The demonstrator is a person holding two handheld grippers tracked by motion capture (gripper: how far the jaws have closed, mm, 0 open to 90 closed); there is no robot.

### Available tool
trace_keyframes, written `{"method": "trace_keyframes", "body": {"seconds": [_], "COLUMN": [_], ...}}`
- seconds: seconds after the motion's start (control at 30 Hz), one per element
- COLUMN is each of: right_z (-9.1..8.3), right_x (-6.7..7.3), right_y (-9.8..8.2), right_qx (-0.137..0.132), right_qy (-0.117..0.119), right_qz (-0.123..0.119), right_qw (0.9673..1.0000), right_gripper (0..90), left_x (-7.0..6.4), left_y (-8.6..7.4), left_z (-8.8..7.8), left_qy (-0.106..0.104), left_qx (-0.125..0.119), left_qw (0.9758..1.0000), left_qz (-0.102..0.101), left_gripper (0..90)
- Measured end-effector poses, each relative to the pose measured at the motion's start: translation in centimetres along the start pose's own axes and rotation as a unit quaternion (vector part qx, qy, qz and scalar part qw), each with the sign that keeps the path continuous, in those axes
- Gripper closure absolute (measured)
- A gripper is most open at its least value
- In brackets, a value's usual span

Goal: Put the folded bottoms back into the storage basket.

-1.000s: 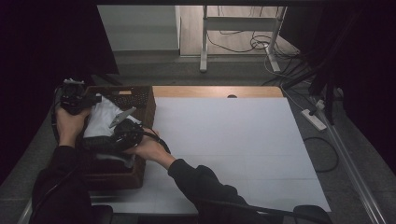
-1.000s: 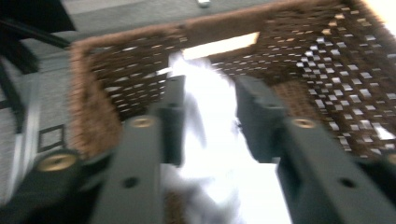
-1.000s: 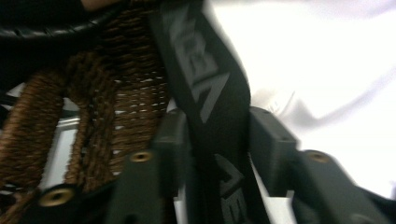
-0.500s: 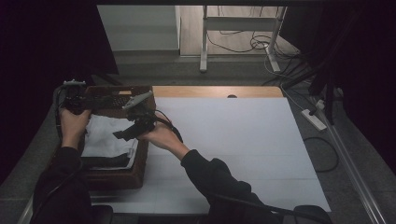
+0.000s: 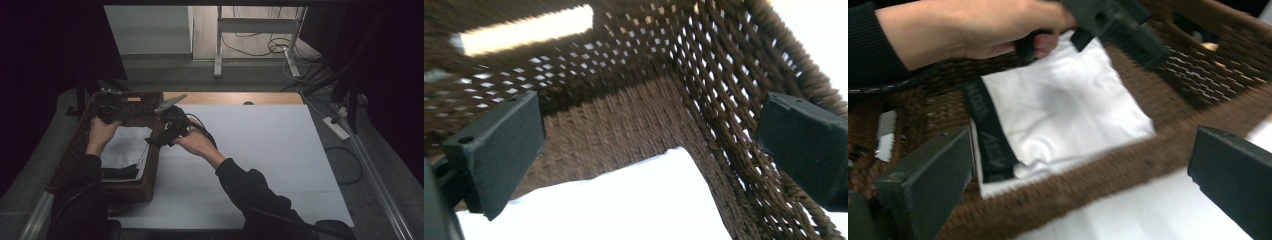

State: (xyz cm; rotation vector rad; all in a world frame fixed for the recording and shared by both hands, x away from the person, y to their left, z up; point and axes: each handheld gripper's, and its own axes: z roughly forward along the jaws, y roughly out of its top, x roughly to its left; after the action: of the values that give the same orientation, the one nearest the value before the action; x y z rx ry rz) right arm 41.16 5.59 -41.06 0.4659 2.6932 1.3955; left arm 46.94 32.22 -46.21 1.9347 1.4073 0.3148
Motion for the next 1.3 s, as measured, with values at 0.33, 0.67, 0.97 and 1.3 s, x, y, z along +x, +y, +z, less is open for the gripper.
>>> {"method": "trace_keyframes", "body": {"seconds": [0.33, 0.67, 0.97, 1.3], "right_z": [-3.6, -6.2, -7.5, -8.4], "right_x": [-2.1, -2.7, -3.2, -3.5], "right_y": [-2.6, -4.8, -6.0, -7.0], "right_qx": [-0.004, -0.004, 0.002, 0.01], "right_qy": [-0.021, -0.031, -0.041, -0.047], "right_qz": [0.024, 0.027, 0.032, 0.032], "right_qw": [0.9995, 0.9992, 0.9986, 0.9984], "right_gripper": [0.0, 0.0, 0.0, 0.0], "left_x": [-2.5, -3.4, -3.6, -2.8], "left_y": [0.9, 0.3, 1.4, 2.1], "left_z": [4.7, 7.7, 5.8, 2.9], "left_qy": [0.01, 0.015, 0.016, 0.019], "left_qx": [0.121, 0.221, 0.135, 0.062], "left_qw": [0.9908, 0.9697, 0.9856, 0.9957], "left_qz": [0.06, 0.103, 0.1, 0.067], "left_gripper": [22.8, 66.7, 84.0, 40.7]}}
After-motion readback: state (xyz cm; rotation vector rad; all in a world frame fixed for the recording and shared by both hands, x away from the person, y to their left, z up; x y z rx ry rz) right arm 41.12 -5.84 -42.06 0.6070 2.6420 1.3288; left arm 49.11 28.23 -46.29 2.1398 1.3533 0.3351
